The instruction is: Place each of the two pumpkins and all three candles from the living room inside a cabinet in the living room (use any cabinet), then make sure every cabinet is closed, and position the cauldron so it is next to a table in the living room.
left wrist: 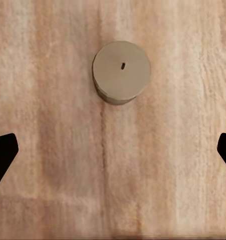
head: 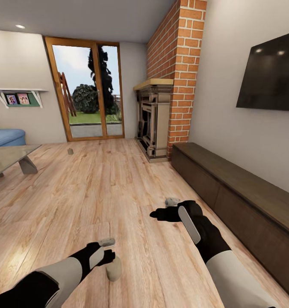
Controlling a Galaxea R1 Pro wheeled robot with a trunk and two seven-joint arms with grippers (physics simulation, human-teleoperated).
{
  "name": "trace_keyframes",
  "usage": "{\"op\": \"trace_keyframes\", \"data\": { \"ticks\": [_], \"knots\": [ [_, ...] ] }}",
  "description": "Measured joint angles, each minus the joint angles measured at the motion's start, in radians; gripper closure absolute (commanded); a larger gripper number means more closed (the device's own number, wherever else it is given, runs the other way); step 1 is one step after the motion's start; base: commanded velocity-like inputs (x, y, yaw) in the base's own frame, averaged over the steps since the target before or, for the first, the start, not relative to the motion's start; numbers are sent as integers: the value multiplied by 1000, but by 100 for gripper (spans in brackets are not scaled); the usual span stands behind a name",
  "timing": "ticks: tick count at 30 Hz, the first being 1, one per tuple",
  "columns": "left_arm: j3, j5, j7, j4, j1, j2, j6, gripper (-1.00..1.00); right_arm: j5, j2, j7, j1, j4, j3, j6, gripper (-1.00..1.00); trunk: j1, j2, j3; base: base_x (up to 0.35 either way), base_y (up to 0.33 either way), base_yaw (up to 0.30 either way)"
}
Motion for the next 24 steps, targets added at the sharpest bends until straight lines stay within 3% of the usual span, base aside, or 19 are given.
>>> {"op": "trace_keyframes", "data": {
  "ticks": [7,14,21,24],
  "knots": [
    [-1,0,-8,-46,-5,3,78,-100,6,1,-16,25,-6,6,29,-100,0,0,0,0,0,0],
    [-3,-1,-6,-91,-5,-2,164,-100,9,3,-120,62,1,8,31,-100,0,0,0,0,0,0],
    [-4,-3,-4,-119,-5,-2,199,-100,5,4,-145,68,3,7,31,-100,27,-49,-22,0,0,0],
    [-5,-5,-2,-120,-6,-4,200,-100,5,4,-145,69,3,8,31,-100,28,-50,-33,0,0,0]
  ]
}}
